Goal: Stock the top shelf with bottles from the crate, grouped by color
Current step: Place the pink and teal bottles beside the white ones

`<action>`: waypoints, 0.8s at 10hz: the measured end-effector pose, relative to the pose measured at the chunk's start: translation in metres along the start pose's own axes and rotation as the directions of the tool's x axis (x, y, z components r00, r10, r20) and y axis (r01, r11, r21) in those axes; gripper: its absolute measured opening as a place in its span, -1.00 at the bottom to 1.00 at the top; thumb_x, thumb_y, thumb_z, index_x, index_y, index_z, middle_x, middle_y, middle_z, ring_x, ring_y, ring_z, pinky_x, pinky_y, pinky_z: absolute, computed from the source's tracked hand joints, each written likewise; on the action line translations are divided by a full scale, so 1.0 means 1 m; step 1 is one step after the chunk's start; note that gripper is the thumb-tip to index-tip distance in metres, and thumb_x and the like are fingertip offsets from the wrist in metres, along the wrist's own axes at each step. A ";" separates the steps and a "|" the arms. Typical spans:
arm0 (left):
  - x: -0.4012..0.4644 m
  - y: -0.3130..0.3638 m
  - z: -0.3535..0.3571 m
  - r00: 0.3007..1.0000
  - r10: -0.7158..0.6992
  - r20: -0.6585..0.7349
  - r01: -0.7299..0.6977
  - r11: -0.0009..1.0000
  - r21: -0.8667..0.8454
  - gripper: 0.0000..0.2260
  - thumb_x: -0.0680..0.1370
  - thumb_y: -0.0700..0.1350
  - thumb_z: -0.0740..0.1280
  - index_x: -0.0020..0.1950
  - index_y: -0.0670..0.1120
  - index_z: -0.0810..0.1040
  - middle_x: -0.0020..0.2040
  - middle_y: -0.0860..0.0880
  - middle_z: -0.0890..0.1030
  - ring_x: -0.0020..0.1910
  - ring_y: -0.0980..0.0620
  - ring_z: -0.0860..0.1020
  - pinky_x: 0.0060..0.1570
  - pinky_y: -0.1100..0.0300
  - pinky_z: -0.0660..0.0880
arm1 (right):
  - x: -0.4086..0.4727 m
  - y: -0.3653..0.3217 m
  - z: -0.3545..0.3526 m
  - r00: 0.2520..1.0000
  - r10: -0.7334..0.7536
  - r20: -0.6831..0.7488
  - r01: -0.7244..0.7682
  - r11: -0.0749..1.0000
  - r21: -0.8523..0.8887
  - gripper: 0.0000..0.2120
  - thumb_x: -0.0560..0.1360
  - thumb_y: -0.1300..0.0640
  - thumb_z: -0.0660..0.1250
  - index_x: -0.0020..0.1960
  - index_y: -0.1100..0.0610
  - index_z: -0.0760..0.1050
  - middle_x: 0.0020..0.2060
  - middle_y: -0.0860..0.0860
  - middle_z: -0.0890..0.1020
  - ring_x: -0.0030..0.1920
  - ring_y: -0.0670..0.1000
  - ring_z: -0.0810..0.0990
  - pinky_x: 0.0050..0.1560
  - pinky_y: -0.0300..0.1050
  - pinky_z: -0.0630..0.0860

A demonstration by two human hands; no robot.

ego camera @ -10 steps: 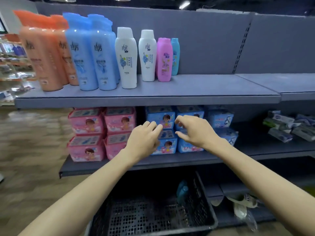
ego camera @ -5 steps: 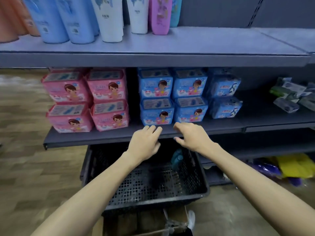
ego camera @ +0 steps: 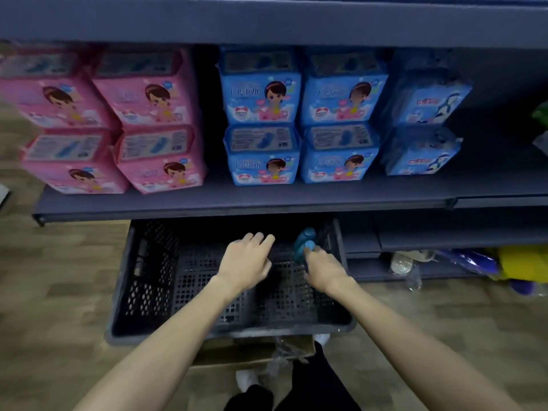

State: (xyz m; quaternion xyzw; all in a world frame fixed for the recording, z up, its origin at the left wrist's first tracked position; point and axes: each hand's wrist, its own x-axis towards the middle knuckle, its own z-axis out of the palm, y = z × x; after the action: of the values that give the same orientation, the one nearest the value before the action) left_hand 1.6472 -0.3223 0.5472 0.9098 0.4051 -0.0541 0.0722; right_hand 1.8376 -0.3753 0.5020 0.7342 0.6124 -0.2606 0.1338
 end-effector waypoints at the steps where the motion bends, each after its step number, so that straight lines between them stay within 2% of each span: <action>1: 0.005 0.008 0.014 0.999 -0.037 0.021 0.038 0.999 -0.017 -0.61 0.57 -0.03 0.20 0.38 -0.09 0.32 0.12 -0.07 0.51 0.09 -0.08 0.48 -0.29 0.13 0.34 | 0.018 0.003 0.014 0.999 0.046 -0.019 -0.046 0.999 0.012 -0.49 0.57 0.24 0.24 0.48 0.24 0.18 0.32 0.20 0.37 0.17 0.23 0.54 0.06 0.04 0.50; 2: 0.010 0.013 0.027 0.996 -0.070 0.058 0.072 0.997 -0.033 -0.59 0.59 0.00 0.18 0.42 -0.08 0.27 0.17 -0.06 0.49 0.14 -0.07 0.47 -0.23 0.13 0.40 | 0.036 0.004 0.022 0.995 0.097 -0.029 -0.095 0.994 0.052 -0.40 0.58 0.27 0.24 0.53 0.26 0.05 0.41 0.24 0.28 0.26 0.22 0.50 0.17 0.02 0.49; 3: 0.017 0.016 0.038 0.988 -0.125 0.086 0.132 0.989 -0.074 -0.58 0.59 0.02 0.20 0.42 -0.07 0.28 0.20 -0.07 0.50 0.18 -0.08 0.47 -0.16 0.08 0.51 | 0.049 0.003 0.027 0.989 0.142 -0.035 -0.138 0.986 0.098 -0.40 0.58 0.33 0.19 0.54 0.28 0.00 0.45 0.27 0.22 0.30 0.22 0.47 0.20 0.02 0.47; 4: 0.026 0.019 0.047 0.980 -0.178 0.093 0.188 0.976 -0.112 -0.60 0.58 0.02 0.22 0.38 -0.06 0.31 0.18 -0.06 0.51 0.18 -0.08 0.48 -0.16 0.07 0.51 | 0.059 0.008 0.042 0.993 0.093 -0.077 -0.073 0.972 0.225 -0.55 0.63 0.35 0.04 0.49 0.35 0.07 0.40 0.34 0.25 0.35 0.33 0.35 0.29 0.16 0.34; 5: 0.033 0.022 0.056 0.975 -0.185 0.122 0.198 0.974 -0.108 -0.62 0.58 0.02 0.20 0.37 -0.05 0.29 0.19 -0.06 0.50 0.19 -0.08 0.48 -0.16 0.07 0.50 | 0.068 0.012 0.053 0.997 0.013 -0.076 0.006 0.970 0.241 -0.56 0.66 0.33 -0.07 0.52 0.37 0.00 0.46 0.38 0.14 0.44 0.37 0.20 0.39 0.24 0.19; 6: 0.035 0.025 0.068 0.968 -0.201 0.148 0.217 0.971 -0.103 -0.63 0.60 0.02 0.18 0.38 -0.05 0.27 0.22 -0.07 0.49 0.22 -0.09 0.47 -0.16 0.07 0.49 | 0.073 0.007 0.041 0.996 0.028 0.084 -0.023 0.998 -0.058 -0.40 0.62 0.34 0.09 0.58 0.27 -0.10 0.53 0.29 0.07 0.37 0.30 0.38 0.01 0.18 0.45; 7: 0.030 0.029 0.079 0.961 -0.213 0.176 0.235 0.966 -0.111 -0.62 0.60 0.01 0.17 0.39 -0.06 0.27 0.22 -0.08 0.50 0.21 -0.09 0.47 -0.16 0.06 0.51 | 0.080 0.005 0.044 0.993 0.096 0.066 -0.091 0.993 -0.080 -0.34 0.55 0.44 0.16 0.57 0.25 -0.03 0.48 0.27 0.22 0.20 0.29 0.53 -0.07 0.11 0.55; 8: 0.022 0.032 0.091 0.951 -0.237 0.198 0.265 0.955 -0.132 -0.60 0.60 0.01 0.18 0.41 -0.06 0.28 0.25 -0.08 0.49 0.23 -0.08 0.47 -0.14 0.07 0.51 | 0.090 0.006 0.060 0.999 -0.015 0.051 0.021 0.993 -0.120 -0.39 0.48 0.44 0.23 0.49 0.26 0.15 0.32 0.25 0.42 0.16 0.27 0.56 0.05 0.09 0.48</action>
State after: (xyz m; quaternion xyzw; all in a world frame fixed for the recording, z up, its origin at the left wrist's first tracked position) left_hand 1.6820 -0.3434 0.4572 0.8335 0.5126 -0.1125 0.1725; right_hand 1.8409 -0.3327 0.4018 0.7125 0.6302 -0.2426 0.1907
